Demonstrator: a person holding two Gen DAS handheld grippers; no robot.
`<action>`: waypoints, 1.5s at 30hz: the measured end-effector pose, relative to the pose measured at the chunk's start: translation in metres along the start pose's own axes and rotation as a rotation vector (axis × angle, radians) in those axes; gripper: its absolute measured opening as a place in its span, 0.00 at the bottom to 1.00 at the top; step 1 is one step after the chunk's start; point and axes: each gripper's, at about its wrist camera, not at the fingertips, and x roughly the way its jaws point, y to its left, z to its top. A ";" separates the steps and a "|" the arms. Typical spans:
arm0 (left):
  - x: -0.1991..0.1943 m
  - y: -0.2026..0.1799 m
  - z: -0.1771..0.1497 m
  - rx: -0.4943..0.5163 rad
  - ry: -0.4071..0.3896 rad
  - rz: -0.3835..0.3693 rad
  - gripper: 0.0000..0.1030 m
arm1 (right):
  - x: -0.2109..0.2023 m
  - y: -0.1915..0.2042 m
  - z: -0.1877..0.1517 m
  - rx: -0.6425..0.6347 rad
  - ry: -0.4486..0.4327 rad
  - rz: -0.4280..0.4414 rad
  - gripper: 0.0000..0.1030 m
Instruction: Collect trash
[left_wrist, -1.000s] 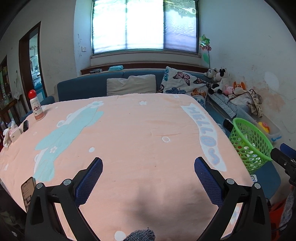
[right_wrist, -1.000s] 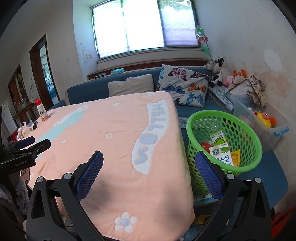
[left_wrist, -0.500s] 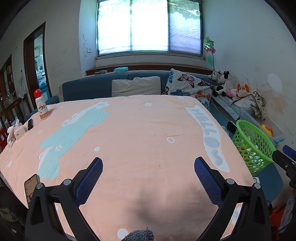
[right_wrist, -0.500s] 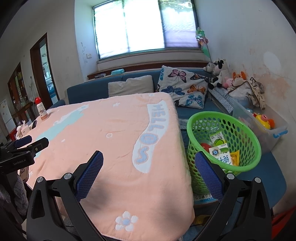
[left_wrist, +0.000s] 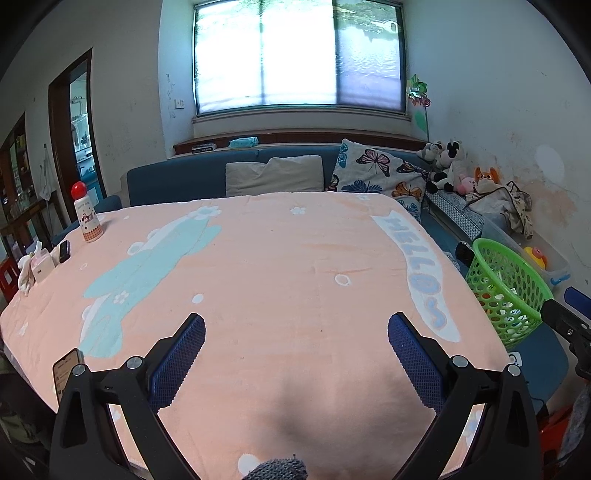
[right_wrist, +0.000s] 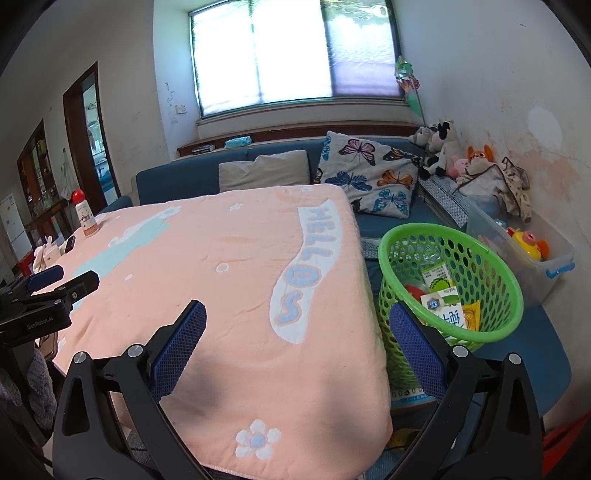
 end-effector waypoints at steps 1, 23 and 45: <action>0.000 0.000 0.000 0.000 0.000 0.000 0.93 | 0.001 0.001 0.000 -0.001 0.000 -0.001 0.96; -0.002 -0.003 -0.001 0.010 0.004 0.003 0.93 | 0.005 0.003 -0.005 0.004 0.005 0.006 0.96; 0.002 0.000 -0.007 -0.002 0.009 0.002 0.93 | 0.009 0.004 -0.009 0.008 0.011 -0.001 0.96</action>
